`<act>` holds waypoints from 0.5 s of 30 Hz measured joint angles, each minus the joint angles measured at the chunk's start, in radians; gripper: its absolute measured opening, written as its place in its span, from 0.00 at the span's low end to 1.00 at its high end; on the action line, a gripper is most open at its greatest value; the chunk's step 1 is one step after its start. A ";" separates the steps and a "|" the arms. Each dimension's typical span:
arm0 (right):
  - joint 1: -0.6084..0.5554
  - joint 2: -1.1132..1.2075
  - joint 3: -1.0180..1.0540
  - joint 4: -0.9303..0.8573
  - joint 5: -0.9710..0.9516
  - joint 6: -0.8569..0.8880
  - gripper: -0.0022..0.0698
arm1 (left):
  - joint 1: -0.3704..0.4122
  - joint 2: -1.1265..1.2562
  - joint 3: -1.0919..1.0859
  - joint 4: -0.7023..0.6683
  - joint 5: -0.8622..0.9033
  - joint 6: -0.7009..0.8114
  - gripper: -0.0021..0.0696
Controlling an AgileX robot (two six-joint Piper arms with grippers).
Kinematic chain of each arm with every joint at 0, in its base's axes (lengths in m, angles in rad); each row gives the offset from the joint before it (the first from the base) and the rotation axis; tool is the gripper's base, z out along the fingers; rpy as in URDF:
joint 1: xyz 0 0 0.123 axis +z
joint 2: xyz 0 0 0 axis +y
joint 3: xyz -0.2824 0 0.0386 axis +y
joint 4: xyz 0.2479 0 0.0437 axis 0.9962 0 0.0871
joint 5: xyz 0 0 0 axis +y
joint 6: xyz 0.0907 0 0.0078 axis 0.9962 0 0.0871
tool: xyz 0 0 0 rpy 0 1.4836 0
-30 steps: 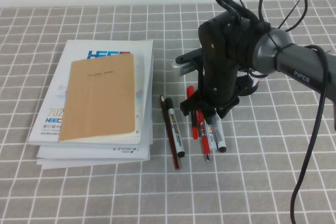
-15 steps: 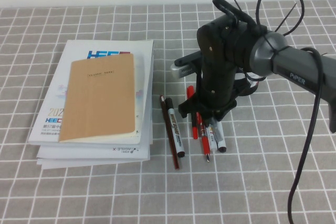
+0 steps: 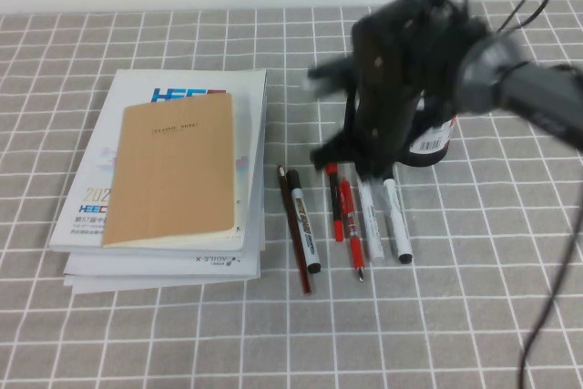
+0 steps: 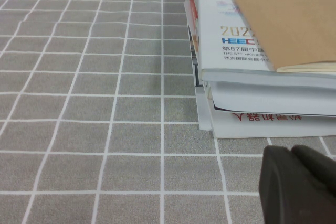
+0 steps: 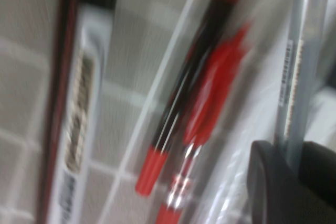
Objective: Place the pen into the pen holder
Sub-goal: Pick up the pen on the table, then place the pen onto the pen holder
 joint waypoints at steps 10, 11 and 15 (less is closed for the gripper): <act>0.008 -0.394 0.555 -0.125 -0.722 0.241 0.09 | 0.000 0.000 0.000 0.000 0.000 0.000 0.02; 0.006 -0.438 0.640 -0.138 -0.850 0.253 0.09 | 0.000 0.000 0.000 0.000 0.000 0.000 0.02; -0.021 -0.552 0.920 -0.179 -1.415 0.213 0.09 | 0.000 0.000 0.000 0.000 0.000 0.000 0.02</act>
